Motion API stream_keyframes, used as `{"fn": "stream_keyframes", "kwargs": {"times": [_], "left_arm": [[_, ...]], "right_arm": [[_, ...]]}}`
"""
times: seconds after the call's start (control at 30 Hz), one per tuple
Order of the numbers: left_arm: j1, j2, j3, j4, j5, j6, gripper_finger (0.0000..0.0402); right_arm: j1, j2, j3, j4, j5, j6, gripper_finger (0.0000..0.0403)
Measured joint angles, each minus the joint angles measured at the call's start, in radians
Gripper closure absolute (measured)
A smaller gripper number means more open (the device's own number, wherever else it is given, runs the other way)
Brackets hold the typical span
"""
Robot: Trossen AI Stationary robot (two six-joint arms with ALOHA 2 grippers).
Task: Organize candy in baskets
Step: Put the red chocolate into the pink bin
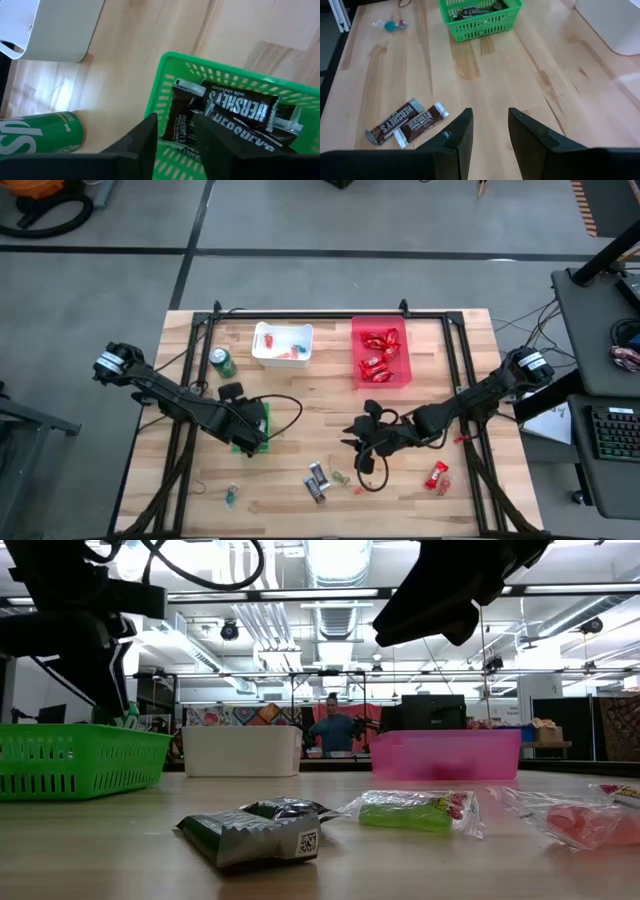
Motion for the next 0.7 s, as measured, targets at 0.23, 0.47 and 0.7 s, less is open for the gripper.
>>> {"fn": "stream_keyframes", "kwargs": {"times": [0.23,0.47,0.7], "left_arm": [[-0.019,-0.003,0.074,0.026,0.048,0.031,0.0266],[-0.071,-0.004,0.105,0.348,0.05,0.322,0.0271],[-0.082,-0.004,0.104,0.522,0.05,0.481,0.0272]], "right_arm": [[-0.006,-0.005,0.062,-0.08,-0.089,0.14,0.0287],[0.001,0.0,0.139,-0.329,-0.342,0.428,0.0287],[0.08,-0.001,0.141,-0.857,-0.59,0.889,0.0287]]}}
